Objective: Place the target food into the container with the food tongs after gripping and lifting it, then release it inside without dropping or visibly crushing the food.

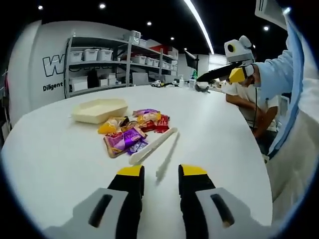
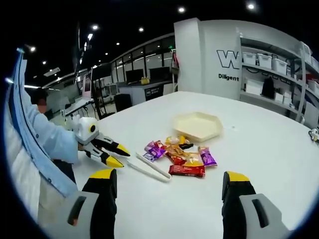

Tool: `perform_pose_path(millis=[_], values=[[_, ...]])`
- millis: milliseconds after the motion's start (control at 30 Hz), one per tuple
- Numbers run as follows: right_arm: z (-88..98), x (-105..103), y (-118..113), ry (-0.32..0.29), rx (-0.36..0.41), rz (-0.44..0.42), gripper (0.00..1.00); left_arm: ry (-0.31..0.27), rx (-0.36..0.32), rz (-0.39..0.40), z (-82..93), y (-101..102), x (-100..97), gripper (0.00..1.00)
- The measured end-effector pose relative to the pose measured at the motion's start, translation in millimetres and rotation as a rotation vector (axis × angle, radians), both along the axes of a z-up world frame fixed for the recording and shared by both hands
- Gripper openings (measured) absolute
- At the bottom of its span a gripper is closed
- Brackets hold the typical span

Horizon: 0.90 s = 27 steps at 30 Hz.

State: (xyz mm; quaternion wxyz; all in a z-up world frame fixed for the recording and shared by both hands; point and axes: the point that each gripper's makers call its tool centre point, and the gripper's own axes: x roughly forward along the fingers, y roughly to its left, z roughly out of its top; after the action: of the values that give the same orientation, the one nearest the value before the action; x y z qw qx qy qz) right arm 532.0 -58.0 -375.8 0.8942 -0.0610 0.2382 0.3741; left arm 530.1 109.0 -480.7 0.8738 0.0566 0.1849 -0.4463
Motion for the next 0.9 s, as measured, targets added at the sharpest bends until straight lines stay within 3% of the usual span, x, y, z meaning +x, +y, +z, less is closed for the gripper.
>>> perform_pose_path(millis=[233, 433, 533, 633, 767, 900], values=[[0.1, 1.5, -1.0, 0.004, -0.009, -0.003, 0.88, -0.018, 0.029, -0.031, -6.0, -3.9, 2.3, 0.15], [-0.5, 0.4, -0.7, 0.009, -0.011, -0.007, 0.88, -0.041, 0.027, -0.051, -3.7, -8.5, 3.7, 0.14], [-0.9, -0.5, -0.8, 0.012, -0.016, -0.007, 0.88, -0.079, 0.083, -0.102, -9.7, -11.5, 4.8, 0.09], [-0.7, -1.2, -0.7, 0.012, -0.019, -0.006, 0.88, -0.086, 0.102, -0.12, -12.6, -12.0, 3.5, 0.04], [-1.4, -2.7, 0.3, 0.015, -0.021, -0.005, 0.88, -0.119, 0.133, -0.164, -12.8, -13.0, 0.9, 0.02], [-2.4, -3.7, 1.5, 0.015, -0.022, -0.002, 0.88, -0.116, 0.136, -0.21, -13.6, -16.4, -6.2, 0.01]])
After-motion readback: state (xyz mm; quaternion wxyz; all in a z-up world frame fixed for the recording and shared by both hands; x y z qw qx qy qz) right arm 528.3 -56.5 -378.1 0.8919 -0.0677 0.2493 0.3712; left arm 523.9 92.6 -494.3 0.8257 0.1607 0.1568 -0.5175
